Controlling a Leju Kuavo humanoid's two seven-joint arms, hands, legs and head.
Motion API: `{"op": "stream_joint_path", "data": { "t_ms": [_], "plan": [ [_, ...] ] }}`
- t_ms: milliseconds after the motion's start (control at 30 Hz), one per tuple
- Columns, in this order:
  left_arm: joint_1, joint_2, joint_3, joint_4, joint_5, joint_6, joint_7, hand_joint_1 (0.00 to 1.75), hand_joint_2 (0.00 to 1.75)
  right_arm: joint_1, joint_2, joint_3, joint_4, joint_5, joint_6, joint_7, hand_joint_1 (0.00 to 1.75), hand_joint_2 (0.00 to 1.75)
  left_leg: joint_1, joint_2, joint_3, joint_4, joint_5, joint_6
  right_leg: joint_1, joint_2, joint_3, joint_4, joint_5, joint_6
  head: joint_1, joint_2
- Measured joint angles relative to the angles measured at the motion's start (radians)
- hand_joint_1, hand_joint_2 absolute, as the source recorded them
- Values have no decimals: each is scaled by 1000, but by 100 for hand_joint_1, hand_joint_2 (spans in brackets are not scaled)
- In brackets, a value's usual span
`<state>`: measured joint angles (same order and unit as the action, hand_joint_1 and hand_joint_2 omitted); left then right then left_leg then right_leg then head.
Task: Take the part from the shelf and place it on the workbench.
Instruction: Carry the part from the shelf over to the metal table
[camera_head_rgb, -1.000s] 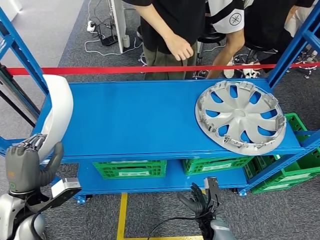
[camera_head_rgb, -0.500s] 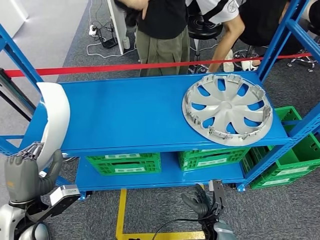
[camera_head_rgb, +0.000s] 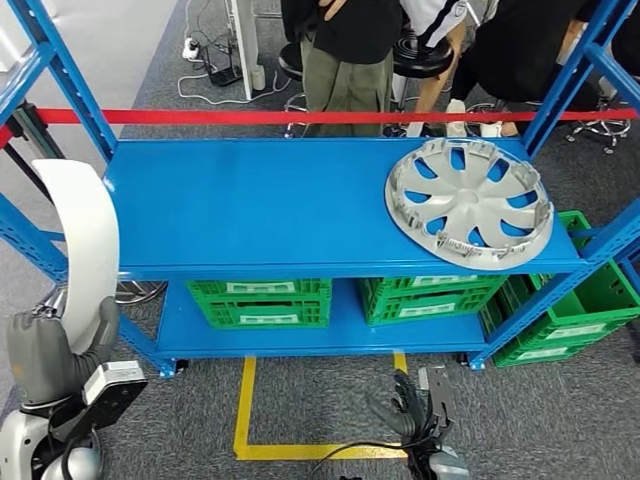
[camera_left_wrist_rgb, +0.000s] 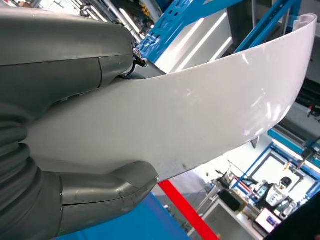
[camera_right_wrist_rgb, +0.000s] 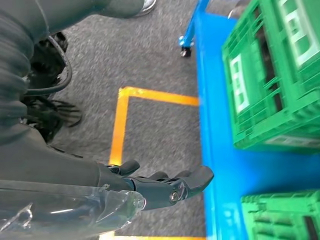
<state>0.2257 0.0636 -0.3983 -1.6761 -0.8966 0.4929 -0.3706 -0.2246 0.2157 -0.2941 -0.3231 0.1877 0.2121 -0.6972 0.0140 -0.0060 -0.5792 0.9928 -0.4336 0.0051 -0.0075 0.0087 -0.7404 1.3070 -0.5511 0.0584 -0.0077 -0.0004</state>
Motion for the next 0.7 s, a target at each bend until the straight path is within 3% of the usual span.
{"op": "stream_joint_path", "data": {
  "t_ms": [33, 67, 100, 167, 233, 300, 333, 400, 467, 500, 533, 567, 633, 700],
  "plan": [
    [0, 0, 0, 4, 2, -1, -2, 175, 175, 0, 0, 0, 0, 2, -4, 2, 0, 175, -1, 0, -11, 0, 9, -1, 0, 0, 18, 0, 10, -1, 0, 0],
    [0, -1, 0, 8, 4, -1, -3, 175, 175, 0, 0, 0, 0, 3, -7, 4, 0, 175, -2, 0, -21, 1, 17, -2, 1, 0, 57, -38, 33, -4, 0, 0],
    [-1, -2, 0, 11, 6, -2, -4, 175, 175, -2, 0, 0, 0, 2, -7, 6, 0, 175, -2, 0, -29, 1, 25, -5, 1, 0, 109, -107, 53, -8, 0, 0],
    [-3, -6, 0, 17, 7, -4, -7, 175, 175, -7, 0, 0, 0, 3, -7, 10, 0, 175, -4, -1, -40, 1, 40, -14, 5, 1, 203, -245, 61, -16, -1, 0],
    [-8, -9, 0, 21, 8, -7, -10, 175, 175, -11, -1, 0, 0, 9, -13, 12, 0, 175, -4, -1, -44, -1, 55, -26, 10, 3, 228, -296, 53, -24, 1, 0],
    [-10, -11, 0, 26, 8, -13, -12, 175, 175, -13, -2, 2, 0, 19, -19, 15, 0, 175, -2, -1, -50, -3, 63, -39, 10, 3, 214, -299, 69, -37, 4, 0],
    [-12, -12, 0, 28, 9, -16, -13, 175, 175, -14, -2, 3, 0, 23, -20, 16, 0, 175, -2, -1, -58, 8, 46, -44, 8, 2, 205, -301, 80, -46, 3, 0],
    [-19, -13, 0, 32, 12, -22, -15, 175, 175, -18, -2, 6, 0, 24, -15, 17, 0, 175, -1, -1, -87, 84, -40, -53, 4, 0, 183, -304, 105, -58, -1, 0],
    [-28, -15, 0, 36, 14, -28, -16, 175, 175, -18, -3, 6, 0, 21, -4, 17, 0, 175, -1, -1, -117, 211, -126, -58, 4, -1, 153, -304, 128, -60, -3, 0],
    [-31, -16, 0, 38, 13, -32, -15, 175, 175, -18, -4, 6, 0, 20, 0, 17, 0, 175, -1, -1, -121, 258, -137, -60, 4, -2, 139, -303, 139, -60, -3, 0],
    [-33, -17, 0, 41, 11, -34, -14, 175, 175, -17, -5, 6, 0, 20, 1, 17, 0, 175, -1, -1, -112, 277, -126, -61, 4, -2, 123, -302, 151, -59, -3, 0],
    [-35, -18, 0, 44, 8, -35, -12, 175, 175, -17, -6, 6, 0, 22, -1, 17, 0, 175, 0, -1, -87, 262, -99, -61, 4, -2, 109, -302, 162, -58, -3, 0],
    [-43, -20, 0, 48, 3, -35, -9, 175, 175, -17, -7, 6, 0, 25, -7, 20, 0, 175, 1, -1, 4, 150, -58, -60, 4, -1, 84, -298, 182, -51, -3, 0],
    [-51, -23, 0, 50, 2, -34, -7, 175, 175, -19, -8, 6, 0, 26, -8, 25, 0, 175, 1, -3, 88, 23, -73, -50, 7, 0, 68, -294, 201, -41, -3, 0]
  ]
}}
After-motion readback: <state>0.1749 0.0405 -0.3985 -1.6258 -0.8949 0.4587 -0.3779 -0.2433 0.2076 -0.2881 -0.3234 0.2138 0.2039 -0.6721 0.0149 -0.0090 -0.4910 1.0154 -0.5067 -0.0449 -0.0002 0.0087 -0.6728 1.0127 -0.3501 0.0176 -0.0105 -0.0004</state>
